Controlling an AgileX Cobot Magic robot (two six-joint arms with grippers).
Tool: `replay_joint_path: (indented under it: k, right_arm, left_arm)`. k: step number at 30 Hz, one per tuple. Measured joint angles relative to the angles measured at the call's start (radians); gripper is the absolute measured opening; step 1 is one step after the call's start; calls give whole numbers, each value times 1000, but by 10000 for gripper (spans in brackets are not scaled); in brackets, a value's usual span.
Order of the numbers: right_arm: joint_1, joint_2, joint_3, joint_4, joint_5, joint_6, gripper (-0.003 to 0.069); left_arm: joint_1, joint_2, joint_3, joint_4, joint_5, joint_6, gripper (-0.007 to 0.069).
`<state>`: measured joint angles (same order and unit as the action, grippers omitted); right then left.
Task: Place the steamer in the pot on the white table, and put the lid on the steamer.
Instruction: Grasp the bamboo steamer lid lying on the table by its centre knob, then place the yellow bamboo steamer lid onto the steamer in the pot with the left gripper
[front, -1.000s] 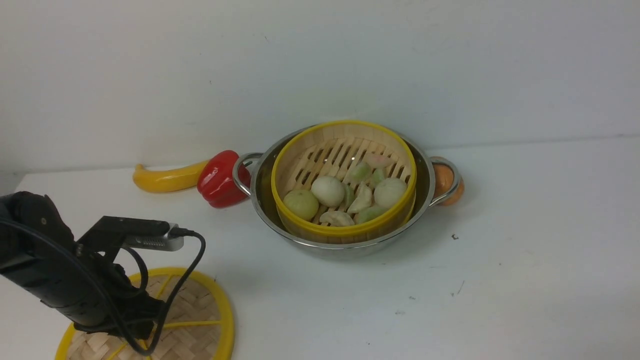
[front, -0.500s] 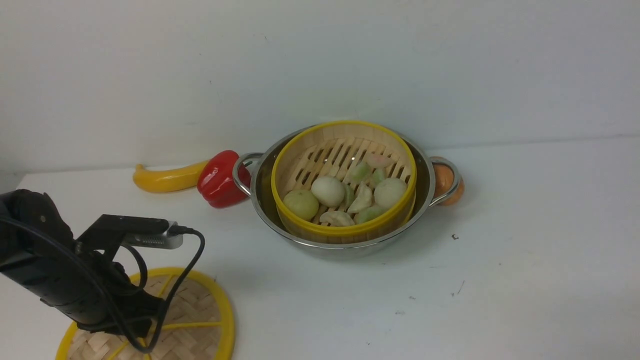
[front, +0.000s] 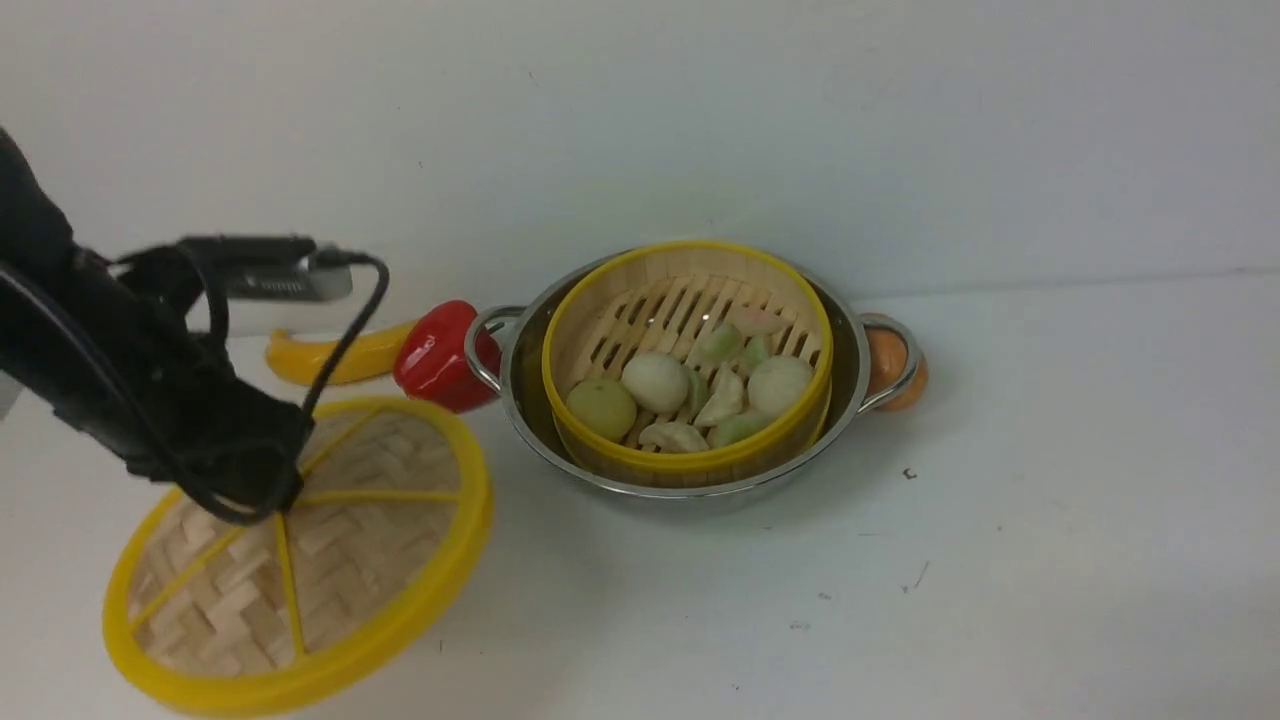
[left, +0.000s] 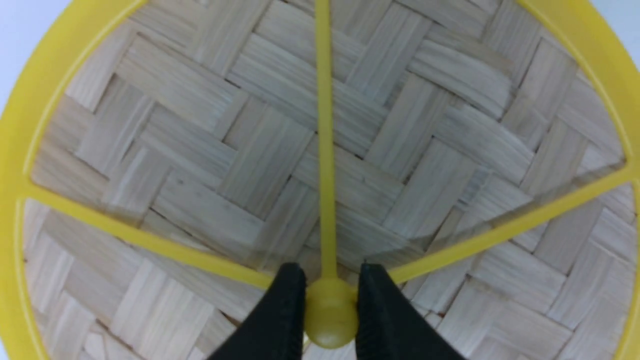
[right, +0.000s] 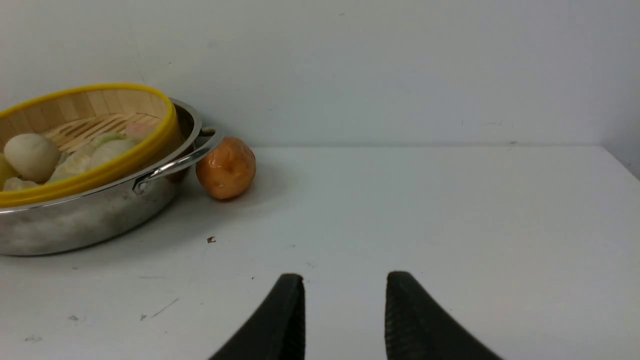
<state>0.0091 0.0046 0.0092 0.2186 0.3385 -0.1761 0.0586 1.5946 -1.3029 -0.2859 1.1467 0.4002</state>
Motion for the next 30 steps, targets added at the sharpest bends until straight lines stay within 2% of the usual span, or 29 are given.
replay_joint_path:
  k: [4,9,19,25,30]
  right_arm:
    - [0,0,0,0,0,0,244]
    - [0,0,0,0,0,0,244]
    - [0,0,0,0,0,0,244]
    - [0,0,0,0,0,0,244]
    - [0,0,0,0,0,0,244]
  left_arm:
    - [-21,13,-208,-38,46,18,118]
    - [-110,117,-416,-32,66,27,118]
    - [-347,485,-864,153,66,33,118]
    - [-436,640,-983,225,53,73,118]
    - [-464,709,-991,254,11,76,118]
